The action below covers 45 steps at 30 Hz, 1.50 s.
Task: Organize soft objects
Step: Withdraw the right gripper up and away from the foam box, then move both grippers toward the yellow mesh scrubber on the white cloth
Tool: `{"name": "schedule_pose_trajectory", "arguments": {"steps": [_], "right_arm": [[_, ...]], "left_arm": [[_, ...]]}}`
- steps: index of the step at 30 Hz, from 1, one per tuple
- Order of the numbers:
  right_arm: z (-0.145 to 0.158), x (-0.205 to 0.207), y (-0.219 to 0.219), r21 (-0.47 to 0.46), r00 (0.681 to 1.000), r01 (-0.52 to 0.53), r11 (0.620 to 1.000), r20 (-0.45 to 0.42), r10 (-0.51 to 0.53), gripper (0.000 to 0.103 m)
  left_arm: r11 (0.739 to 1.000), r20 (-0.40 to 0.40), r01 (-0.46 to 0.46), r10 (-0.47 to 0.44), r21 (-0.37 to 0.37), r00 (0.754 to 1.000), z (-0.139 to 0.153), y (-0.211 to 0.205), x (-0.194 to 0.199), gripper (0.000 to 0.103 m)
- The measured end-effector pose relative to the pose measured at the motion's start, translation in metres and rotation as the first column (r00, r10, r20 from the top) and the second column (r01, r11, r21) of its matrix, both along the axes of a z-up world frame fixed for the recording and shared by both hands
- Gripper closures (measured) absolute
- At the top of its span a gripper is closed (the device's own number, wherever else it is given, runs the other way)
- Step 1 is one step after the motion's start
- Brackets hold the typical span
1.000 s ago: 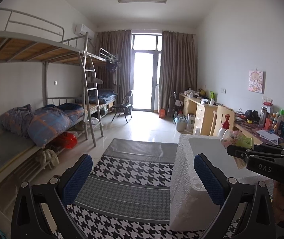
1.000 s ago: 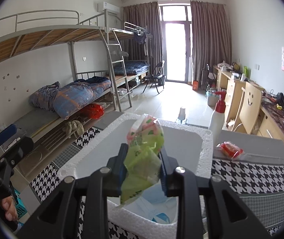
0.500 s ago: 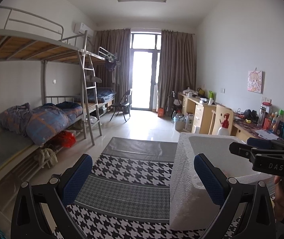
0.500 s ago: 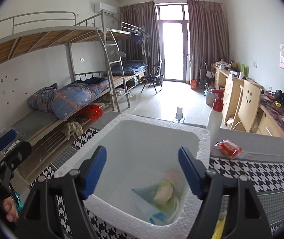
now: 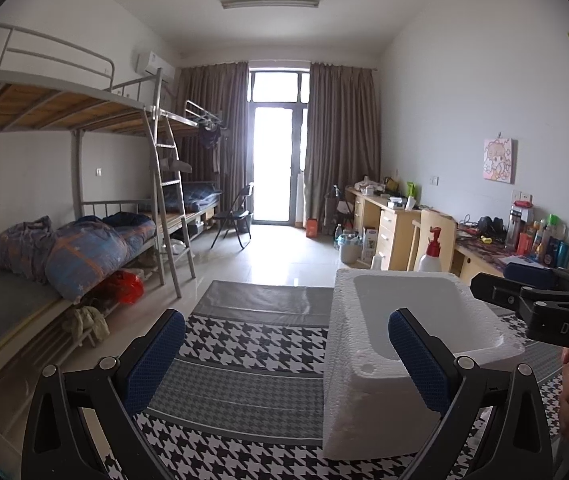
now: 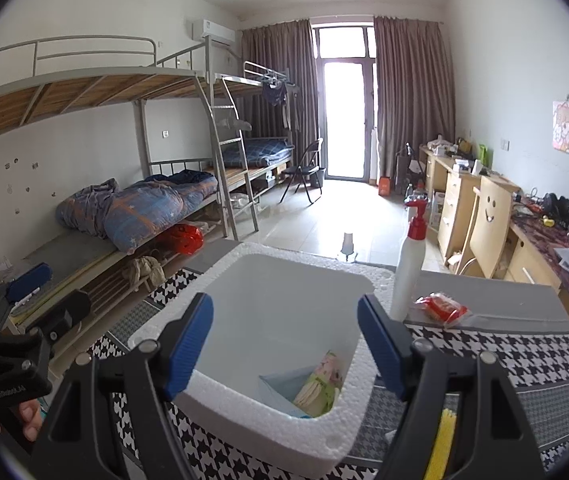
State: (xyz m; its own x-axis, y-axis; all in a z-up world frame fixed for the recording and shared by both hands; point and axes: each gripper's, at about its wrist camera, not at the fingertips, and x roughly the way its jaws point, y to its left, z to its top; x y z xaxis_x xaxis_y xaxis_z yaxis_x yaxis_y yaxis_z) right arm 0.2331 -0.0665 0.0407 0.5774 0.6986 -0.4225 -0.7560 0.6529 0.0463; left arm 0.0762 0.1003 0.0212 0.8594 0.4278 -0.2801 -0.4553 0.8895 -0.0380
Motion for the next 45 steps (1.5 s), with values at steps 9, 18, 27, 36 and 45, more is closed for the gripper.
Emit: {"name": "schedule_pose_trajectory", "arguments": {"steps": [9, 18, 27, 36, 45], "right_arm": [[0.005, -0.006, -0.018, 0.031, 0.999, 0.024, 0.999, 0.031, -0.025, 0.014], [0.007, -0.014, -0.036, 0.064, 0.996, 0.063, 0.996, 0.066, -0.067, 0.007], [0.005, -0.018, -0.056, 0.084, 0.992, 0.095, 0.992, 0.07, -0.101, 0.007], [0.004, -0.024, -0.082, 0.102, 0.986, 0.137, 0.985, 0.078, -0.145, 0.006], [0.003, -0.026, -0.095, 0.105, 0.98, 0.174, 0.979, 0.079, -0.183, 0.006]], "left_arm": [[0.999, -0.002, 0.04, -0.04, 0.011, 0.999, 0.002, -0.011, 0.001, 0.001], [0.997, 0.004, 0.077, -0.077, 0.017, 0.997, 0.004, -0.024, 0.003, 0.001], [0.992, 0.006, 0.125, -0.125, 0.028, 0.992, 0.007, -0.043, 0.005, 0.001], [0.984, 0.003, 0.172, -0.172, 0.04, 0.985, 0.009, -0.059, 0.009, 0.001], [0.979, 0.0, 0.2, -0.201, 0.036, 0.98, 0.01, -0.07, 0.013, 0.001]]}}
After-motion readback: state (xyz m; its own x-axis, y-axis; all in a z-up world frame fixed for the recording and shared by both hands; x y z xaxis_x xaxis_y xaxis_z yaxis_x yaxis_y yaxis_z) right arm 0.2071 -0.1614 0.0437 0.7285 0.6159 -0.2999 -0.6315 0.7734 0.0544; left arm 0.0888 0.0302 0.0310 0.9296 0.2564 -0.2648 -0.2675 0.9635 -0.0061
